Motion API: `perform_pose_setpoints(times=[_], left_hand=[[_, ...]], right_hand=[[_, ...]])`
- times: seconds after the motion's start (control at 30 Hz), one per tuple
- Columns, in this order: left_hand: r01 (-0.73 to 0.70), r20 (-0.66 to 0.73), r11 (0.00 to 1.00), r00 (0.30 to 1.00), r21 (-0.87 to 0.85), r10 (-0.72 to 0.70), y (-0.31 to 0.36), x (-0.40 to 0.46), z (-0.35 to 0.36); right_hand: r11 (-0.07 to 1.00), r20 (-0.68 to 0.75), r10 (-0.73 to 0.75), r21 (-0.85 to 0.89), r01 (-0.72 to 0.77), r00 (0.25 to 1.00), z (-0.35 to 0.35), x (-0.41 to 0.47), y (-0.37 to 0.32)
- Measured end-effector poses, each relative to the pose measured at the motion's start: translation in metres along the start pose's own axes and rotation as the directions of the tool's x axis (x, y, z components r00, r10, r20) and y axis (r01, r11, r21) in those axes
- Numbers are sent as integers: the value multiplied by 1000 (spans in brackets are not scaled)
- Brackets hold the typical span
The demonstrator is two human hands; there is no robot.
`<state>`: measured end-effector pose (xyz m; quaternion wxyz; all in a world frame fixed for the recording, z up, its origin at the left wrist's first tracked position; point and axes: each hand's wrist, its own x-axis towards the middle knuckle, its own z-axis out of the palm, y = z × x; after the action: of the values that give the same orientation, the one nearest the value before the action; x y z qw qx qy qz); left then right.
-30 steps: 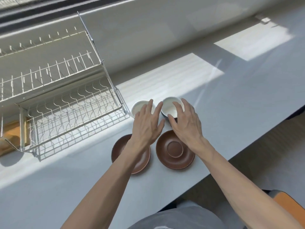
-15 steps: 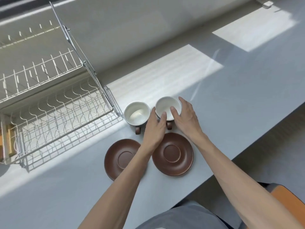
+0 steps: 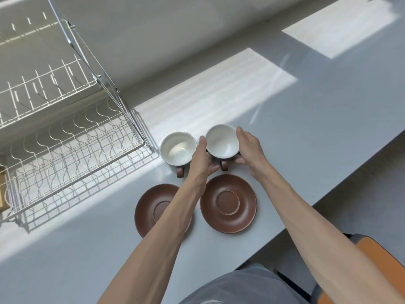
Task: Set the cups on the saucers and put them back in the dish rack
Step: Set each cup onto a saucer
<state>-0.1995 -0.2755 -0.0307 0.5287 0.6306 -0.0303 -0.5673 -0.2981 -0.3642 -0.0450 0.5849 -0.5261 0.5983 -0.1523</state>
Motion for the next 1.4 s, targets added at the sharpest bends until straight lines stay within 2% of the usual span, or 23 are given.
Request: perform_pose_setpoints(times=[0.1, 0.5, 0.63, 1.03, 1.4], left_hand=[[3, 5, 1000, 1000, 2, -3, 2, -6, -2], [-102, 65, 995, 993, -20, 103, -20, -53, -18], [-43, 100, 999, 994, -31, 46, -37, -71, -25], [-2, 99, 1000, 995, 23, 0, -75, -108, -45], [37, 99, 999, 994, 1, -37, -92, -114, -54]], right_hand=[[999, -11, 30, 35, -30, 999, -3, -4, 0], [989, -54, -1, 148, 9, 999, -15, -56, 16], [986, -66, 19, 165, -8, 998, -15, -78, 37], [984, -87, 39, 175, -24, 995, -9, -124, 82], [981, -100, 78, 184, -59, 992, -3, -139, 94]])
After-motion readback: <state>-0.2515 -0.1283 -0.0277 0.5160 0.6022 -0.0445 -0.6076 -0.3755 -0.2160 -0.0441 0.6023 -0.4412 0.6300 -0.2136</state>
